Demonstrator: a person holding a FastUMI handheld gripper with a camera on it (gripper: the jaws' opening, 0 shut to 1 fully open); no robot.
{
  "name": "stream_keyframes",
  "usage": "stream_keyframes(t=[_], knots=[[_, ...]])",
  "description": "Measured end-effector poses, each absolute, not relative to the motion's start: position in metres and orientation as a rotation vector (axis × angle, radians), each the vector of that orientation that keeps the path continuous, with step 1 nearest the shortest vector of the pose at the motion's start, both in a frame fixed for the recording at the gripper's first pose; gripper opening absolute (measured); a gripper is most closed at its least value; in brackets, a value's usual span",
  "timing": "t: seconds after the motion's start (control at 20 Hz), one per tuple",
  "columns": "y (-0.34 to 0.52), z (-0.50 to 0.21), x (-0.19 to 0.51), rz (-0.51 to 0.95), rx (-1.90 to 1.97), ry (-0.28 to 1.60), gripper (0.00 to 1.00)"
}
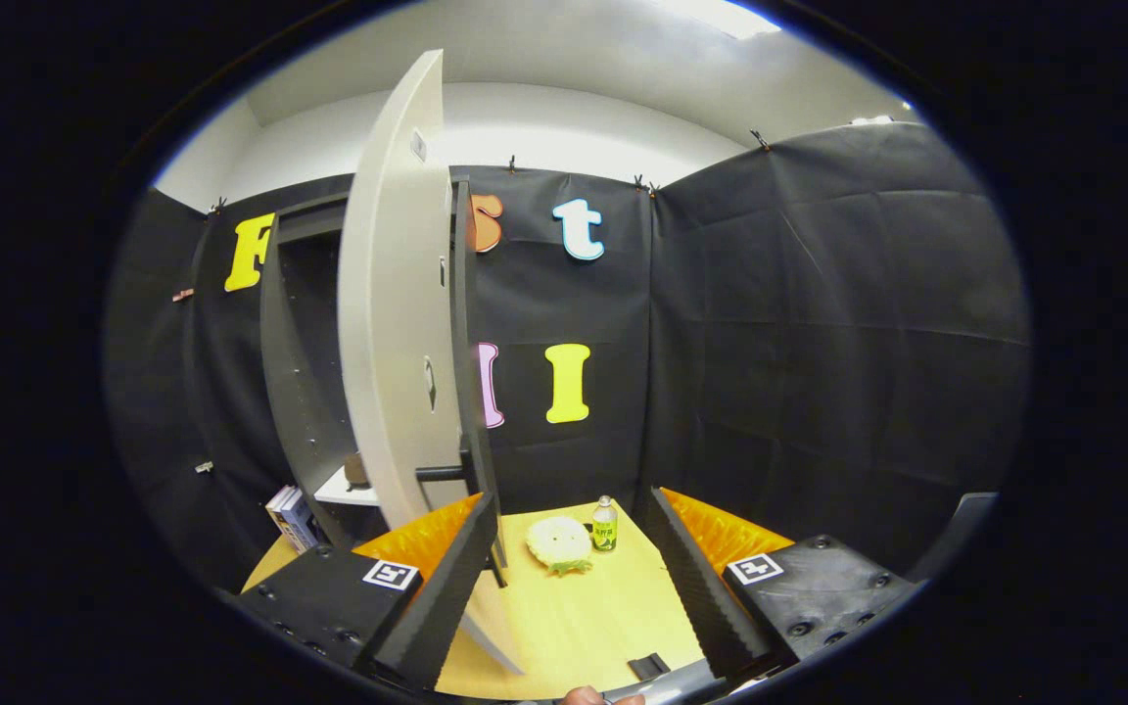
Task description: Open the shoe cabinet door, grab the shoes and put them into the shoe cabinet, then close the shoe cabinet door.
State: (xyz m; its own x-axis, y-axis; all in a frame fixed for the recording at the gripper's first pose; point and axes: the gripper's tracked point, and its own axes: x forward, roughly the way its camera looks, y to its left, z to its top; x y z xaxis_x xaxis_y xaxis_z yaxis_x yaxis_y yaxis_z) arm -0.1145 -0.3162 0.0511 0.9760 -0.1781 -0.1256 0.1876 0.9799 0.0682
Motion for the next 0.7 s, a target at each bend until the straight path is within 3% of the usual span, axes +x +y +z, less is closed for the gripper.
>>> stream_keyframes(t=[0.7], knots=[[-0.243, 0.049, -0.115, -0.163, 0.126, 0.137, 0.98]])
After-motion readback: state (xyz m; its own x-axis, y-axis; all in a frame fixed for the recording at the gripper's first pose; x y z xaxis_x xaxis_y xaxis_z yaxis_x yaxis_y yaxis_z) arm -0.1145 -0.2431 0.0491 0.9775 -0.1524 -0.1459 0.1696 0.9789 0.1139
